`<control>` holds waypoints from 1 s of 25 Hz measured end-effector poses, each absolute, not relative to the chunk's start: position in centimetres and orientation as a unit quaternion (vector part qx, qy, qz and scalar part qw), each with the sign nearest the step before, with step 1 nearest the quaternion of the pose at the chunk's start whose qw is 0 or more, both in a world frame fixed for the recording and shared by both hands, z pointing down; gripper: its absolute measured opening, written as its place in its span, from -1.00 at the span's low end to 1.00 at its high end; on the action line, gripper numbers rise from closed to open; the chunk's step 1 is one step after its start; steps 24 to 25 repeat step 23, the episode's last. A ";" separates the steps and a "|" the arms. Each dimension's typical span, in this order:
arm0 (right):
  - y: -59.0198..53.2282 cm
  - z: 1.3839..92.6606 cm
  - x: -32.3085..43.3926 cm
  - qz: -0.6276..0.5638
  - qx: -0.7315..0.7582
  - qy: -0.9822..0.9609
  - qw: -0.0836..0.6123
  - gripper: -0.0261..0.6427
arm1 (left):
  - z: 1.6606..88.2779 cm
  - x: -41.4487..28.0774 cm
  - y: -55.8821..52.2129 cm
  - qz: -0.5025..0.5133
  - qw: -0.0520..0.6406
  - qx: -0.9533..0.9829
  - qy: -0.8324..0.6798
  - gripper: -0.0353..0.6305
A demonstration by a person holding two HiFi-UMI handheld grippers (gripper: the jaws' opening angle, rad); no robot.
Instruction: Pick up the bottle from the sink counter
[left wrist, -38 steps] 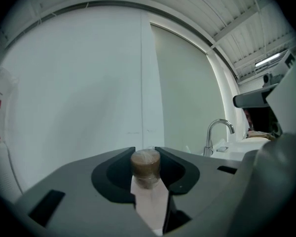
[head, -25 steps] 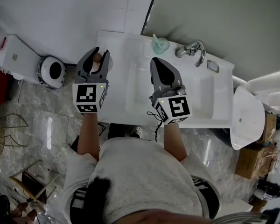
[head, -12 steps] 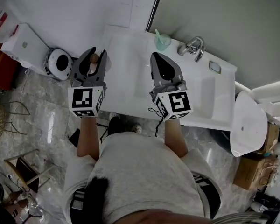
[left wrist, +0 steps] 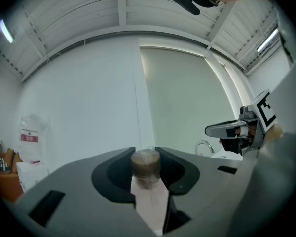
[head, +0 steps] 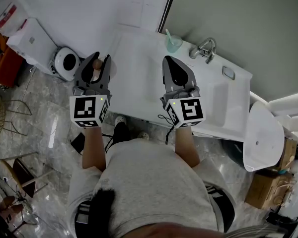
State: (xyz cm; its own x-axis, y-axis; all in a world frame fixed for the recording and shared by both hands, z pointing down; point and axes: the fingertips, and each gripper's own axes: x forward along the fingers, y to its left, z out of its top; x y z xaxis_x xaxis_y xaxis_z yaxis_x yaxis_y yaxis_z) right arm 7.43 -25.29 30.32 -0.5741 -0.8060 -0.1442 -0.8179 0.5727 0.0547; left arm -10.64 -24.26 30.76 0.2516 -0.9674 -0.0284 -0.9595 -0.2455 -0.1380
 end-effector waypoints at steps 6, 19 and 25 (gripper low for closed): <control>-24.6 30.2 8.0 0.059 -0.455 0.887 0.053 -0.89 | 30.3 -10.2 -23.4 -0.026 0.068 -0.784 0.617 -0.53; -23.8 29.9 8.6 0.063 -0.454 0.887 0.057 -0.89 | 29.5 -9.6 -22.5 -0.018 0.075 -0.783 0.617 -0.53; -23.7 30.0 8.9 0.063 -0.454 0.887 0.058 -0.89 | 29.6 -9.4 -22.4 -0.018 0.076 -0.783 0.617 -0.53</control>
